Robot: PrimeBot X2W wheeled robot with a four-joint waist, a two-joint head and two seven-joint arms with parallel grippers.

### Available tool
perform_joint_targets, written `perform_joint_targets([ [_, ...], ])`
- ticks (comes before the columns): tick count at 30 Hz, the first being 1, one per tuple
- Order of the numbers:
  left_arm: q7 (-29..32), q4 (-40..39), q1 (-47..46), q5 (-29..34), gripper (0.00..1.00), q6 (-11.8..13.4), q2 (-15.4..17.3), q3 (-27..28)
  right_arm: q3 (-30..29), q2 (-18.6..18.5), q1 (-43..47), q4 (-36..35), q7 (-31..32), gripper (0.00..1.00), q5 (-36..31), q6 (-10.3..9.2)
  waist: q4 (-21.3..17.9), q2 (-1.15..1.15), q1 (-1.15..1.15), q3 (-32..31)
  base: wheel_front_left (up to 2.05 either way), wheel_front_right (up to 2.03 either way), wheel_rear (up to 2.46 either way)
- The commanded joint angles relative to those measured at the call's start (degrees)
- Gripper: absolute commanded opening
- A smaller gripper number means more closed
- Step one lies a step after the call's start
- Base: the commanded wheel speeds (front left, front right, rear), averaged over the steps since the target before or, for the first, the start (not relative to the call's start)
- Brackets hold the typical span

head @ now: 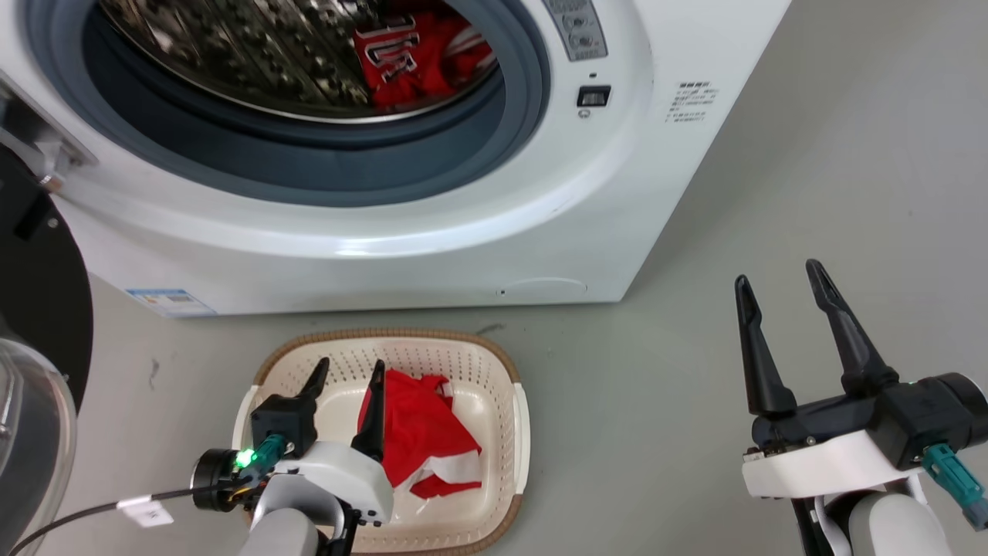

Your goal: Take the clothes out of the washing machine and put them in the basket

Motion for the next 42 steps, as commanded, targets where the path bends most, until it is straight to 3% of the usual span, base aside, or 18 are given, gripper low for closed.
perform_joint_targets([
  [1,-0.29,-0.75,0.76,0.41,1.0,0.14,-0.04,0.52,0.02,0.07,0.71,0.08,-0.11,1.0,0.13,-0.04,0.09,0.0,0.01,-1.25,0.0,0.0,0.0],
  [9,-0.29,-9.25,3.46,3.94,1.0,-1.21,-1.38,6.36,0.51,0.07,2.42,0.33,-0.11,1.0,0.51,-0.04,-0.7,0.0,0.01,-4.47,0.0,0.0,0.0],
  [18,-0.29,-10.75,-4.8,7.31,1.0,-2.65,-0.98,9.81,1.29,0.07,1.4,-0.12,-0.11,1.0,1.31,-0.04,-2.31,0.0,0.01,-3.33,0.0,0.0,0.0],
  [28,0.3,3.54,-25.63,10.21,1.0,-4.06,3.34,9.15,0.85,0.08,-2.51,-1.58,-0.11,1.0,2.18,-0.04,-5.36,0.0,0.01,4.4,0.0,0.0,0.0],
  [36,5.08,16.97,-44.11,11.3,1.0,-6.12,8.36,7.24,0.97,0.08,-6.19,-2.59,-0.11,1.0,3.87,-0.04,-8.34,0.0,0.01,12.67,0.0,0.0,0.0],
  [42,10.21,23.75,-54.63,11.0,1.0,-6.97,10.26,5.73,0.64,0.1,-8.94,-3.3,-0.11,1.0,5.36,-0.04,-10.65,0.0,0.01,17.9,0.0,0.0,0.0],
])
